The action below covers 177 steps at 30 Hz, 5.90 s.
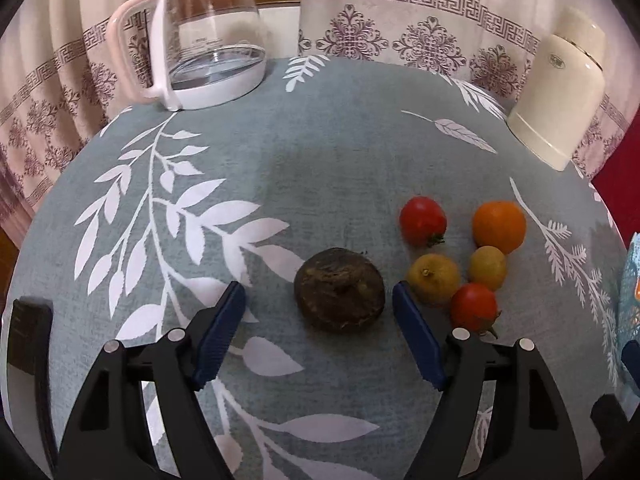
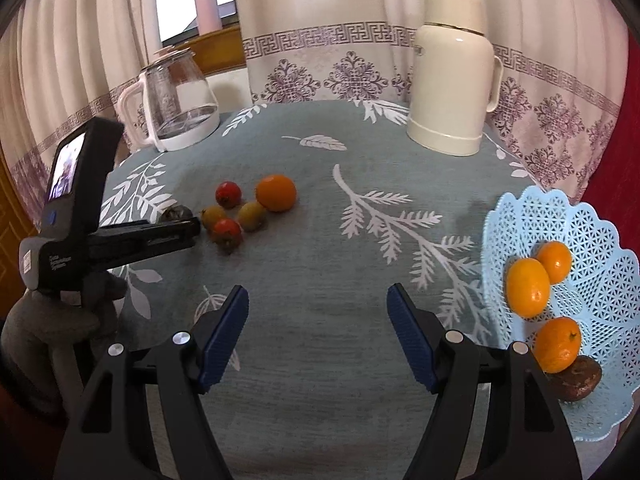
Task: Organize fruits
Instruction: 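Grasp the dark brown round fruit with the left gripper, then grasp the large orange with the right gripper, then release the orange into the basket with the right gripper while the left holds the brown fruit, then lower the brown fruit into the blue basket with the left gripper and open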
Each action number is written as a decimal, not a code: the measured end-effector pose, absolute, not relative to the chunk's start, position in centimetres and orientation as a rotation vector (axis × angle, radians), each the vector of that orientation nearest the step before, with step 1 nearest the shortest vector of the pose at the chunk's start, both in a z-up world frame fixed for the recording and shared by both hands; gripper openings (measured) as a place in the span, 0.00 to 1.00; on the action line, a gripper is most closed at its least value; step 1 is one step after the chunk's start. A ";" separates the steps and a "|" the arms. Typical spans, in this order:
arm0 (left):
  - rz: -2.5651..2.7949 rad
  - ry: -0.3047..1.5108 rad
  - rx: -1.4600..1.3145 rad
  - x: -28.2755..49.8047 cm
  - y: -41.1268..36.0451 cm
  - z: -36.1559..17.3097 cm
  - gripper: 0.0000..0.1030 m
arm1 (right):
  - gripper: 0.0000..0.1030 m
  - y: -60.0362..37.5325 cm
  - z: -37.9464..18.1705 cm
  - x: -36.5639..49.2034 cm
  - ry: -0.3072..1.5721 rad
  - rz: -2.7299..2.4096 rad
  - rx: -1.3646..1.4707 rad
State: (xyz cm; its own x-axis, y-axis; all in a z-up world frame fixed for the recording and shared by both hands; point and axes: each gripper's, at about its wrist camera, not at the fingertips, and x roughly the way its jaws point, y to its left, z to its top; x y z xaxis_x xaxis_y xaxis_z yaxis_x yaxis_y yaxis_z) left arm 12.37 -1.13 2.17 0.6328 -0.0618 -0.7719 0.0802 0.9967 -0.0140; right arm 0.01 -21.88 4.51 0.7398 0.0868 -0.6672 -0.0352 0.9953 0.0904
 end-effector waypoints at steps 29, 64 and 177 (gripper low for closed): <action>-0.082 0.742 -0.196 9.8 2.8 4.8 0.44 | 0.70 -18.9 3.3 7.4 0.843 0.169 0.103; -0.073 0.682 -0.191 8.9 2.6 5.6 0.43 | 0.39 -16.6 3.0 14.3 0.822 0.073 0.032; -0.735 0.720 -0.051 -0.5 -21.5 6.7 0.60 | 0.47 -40.7 4.6 -9.9 0.596 -0.338 0.389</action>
